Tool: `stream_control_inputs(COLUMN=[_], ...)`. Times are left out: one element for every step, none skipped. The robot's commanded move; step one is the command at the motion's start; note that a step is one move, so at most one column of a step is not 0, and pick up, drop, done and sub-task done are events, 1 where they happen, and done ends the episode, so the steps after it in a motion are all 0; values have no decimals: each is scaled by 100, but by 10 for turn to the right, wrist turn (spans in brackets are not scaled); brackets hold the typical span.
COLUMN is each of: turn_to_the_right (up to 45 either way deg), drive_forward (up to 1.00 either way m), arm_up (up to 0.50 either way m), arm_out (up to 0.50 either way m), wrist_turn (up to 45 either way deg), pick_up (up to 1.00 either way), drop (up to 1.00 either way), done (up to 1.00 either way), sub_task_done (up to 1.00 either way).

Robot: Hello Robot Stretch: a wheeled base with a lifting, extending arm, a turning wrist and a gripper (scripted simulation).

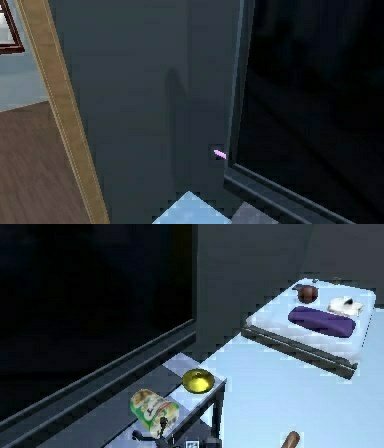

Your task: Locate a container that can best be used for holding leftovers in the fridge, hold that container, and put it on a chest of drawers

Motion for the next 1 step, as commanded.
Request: stream_control_inputs(turn_to_the_right=[0], drive_forward=[0], arm_up=[0], arm_out=[0], wrist_turn=[0], pick_up=[100], drop=[0], done=[0], sub_task_done=[0])
